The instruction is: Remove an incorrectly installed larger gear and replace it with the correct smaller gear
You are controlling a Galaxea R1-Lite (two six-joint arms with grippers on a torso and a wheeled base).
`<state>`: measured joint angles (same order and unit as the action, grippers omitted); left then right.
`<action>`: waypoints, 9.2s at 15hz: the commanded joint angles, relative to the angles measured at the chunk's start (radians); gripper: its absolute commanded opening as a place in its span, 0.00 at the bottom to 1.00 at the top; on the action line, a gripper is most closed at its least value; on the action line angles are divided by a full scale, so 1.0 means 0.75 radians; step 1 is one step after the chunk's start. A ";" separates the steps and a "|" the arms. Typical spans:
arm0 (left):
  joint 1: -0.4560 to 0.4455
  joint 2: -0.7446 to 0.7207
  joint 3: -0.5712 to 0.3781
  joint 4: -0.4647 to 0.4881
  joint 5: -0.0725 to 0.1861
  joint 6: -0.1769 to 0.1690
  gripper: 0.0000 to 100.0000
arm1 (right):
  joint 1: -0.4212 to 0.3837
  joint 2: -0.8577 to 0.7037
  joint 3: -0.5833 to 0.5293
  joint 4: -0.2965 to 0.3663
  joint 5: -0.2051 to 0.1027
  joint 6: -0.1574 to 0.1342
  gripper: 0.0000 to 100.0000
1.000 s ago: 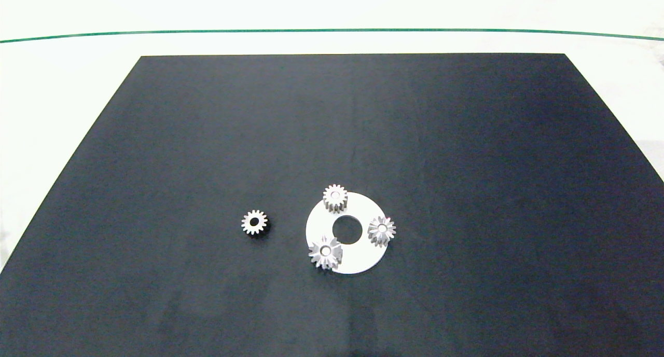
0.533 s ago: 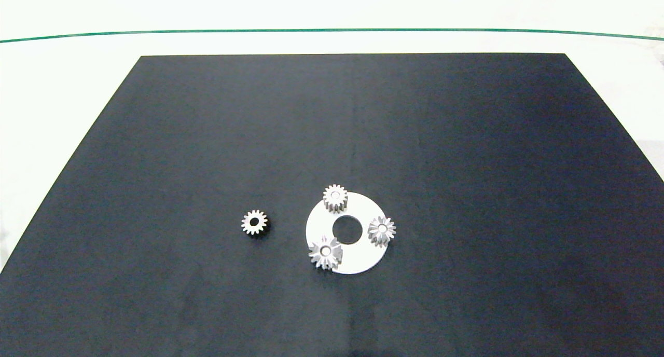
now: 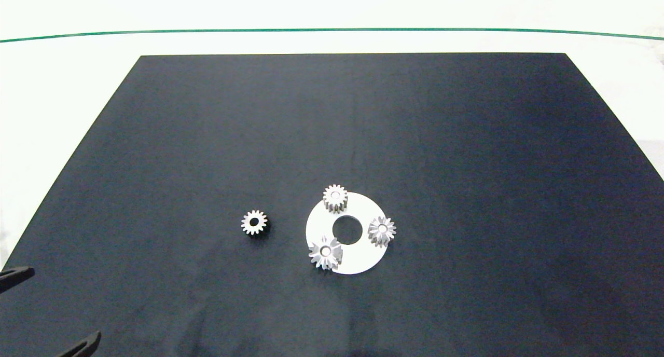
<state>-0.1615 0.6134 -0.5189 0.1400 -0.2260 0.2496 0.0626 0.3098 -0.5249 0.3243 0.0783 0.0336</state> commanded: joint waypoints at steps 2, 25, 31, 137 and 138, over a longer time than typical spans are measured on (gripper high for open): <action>-0.163 0.111 0.003 -0.011 0.007 0.037 1.00 | 0.000 0.029 0.000 -0.003 0.002 0.000 1.00; -0.912 0.898 -0.134 -0.305 0.477 0.111 1.00 | -0.002 0.096 -0.010 -0.025 0.027 0.000 1.00; -1.057 1.152 -0.290 -0.418 0.674 0.111 1.00 | -0.002 0.096 -0.012 -0.027 0.033 0.000 1.00; -0.928 1.485 -0.680 -0.252 0.692 0.091 0.31 | -0.002 0.139 -0.022 -0.064 0.086 0.000 1.00; -0.930 1.487 -0.680 -0.254 0.692 0.087 0.31 | -0.002 0.139 -0.022 -0.064 0.086 0.000 1.00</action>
<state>-0.8572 1.7343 -1.0313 -0.0500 0.2915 0.3121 0.0611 0.4132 -0.5417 0.2747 0.1413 0.0332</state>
